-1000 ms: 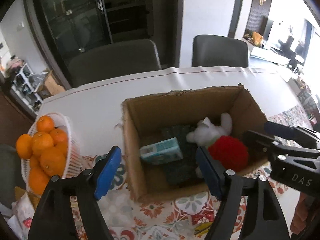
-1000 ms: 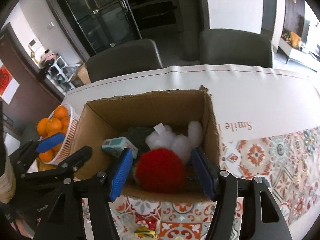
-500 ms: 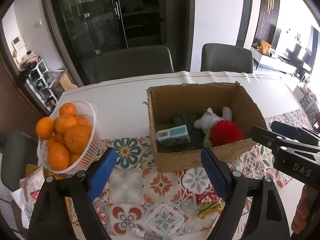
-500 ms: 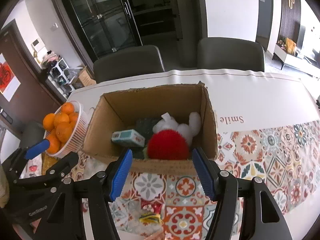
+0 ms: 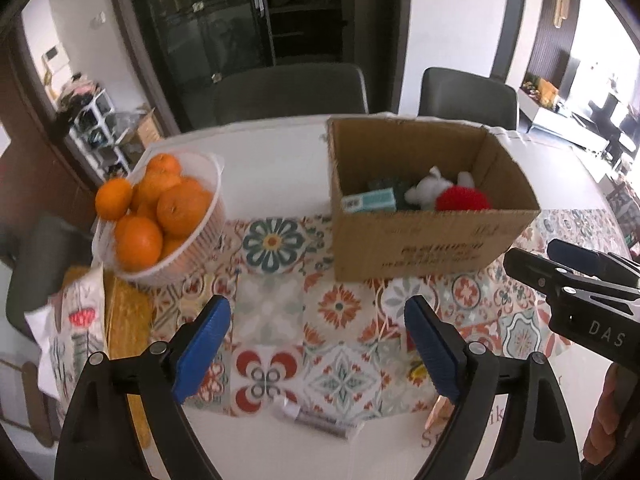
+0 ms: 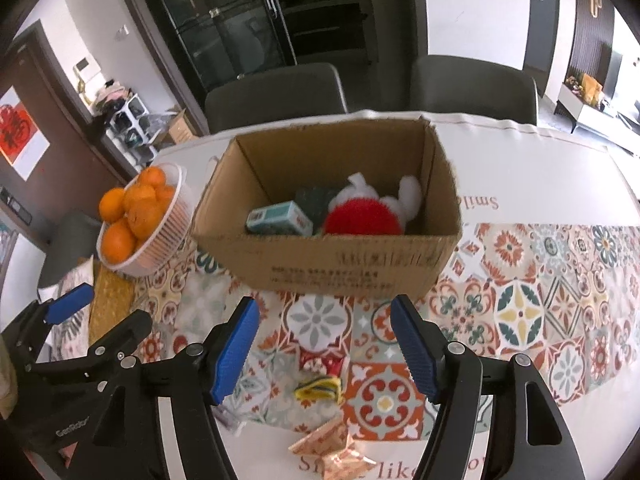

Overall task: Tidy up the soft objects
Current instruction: 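Move both open tools back toward the remaining snack wrappers and tube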

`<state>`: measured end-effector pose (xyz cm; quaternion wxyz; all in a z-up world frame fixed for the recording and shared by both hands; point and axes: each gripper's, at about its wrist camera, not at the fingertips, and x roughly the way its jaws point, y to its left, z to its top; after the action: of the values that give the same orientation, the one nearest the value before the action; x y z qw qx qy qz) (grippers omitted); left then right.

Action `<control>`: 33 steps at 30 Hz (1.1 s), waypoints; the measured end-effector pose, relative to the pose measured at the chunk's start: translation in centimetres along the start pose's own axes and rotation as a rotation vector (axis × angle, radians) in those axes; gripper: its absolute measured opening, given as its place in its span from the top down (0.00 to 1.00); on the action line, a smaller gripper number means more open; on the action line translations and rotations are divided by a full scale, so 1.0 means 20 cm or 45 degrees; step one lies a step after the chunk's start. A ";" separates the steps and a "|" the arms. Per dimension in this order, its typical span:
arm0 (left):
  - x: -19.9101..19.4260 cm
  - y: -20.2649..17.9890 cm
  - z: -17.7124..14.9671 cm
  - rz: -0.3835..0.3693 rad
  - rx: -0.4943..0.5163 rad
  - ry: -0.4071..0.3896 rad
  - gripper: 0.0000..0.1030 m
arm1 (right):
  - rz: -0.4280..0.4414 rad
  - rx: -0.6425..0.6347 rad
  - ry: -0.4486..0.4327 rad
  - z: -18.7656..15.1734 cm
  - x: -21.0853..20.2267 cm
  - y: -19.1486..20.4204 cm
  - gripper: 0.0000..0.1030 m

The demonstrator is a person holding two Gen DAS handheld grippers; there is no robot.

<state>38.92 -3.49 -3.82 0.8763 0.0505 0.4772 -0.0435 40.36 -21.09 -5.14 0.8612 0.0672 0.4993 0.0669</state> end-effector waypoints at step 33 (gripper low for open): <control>0.45 0.19 -0.57 -0.058 -0.656 0.587 0.23 | -0.017 -0.589 0.542 -0.18 0.62 0.23 0.34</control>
<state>34.85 1.44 -17.30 0.7282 -0.1746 0.6588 0.0714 43.15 -14.20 -16.58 0.7301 -0.1493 0.6405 0.1857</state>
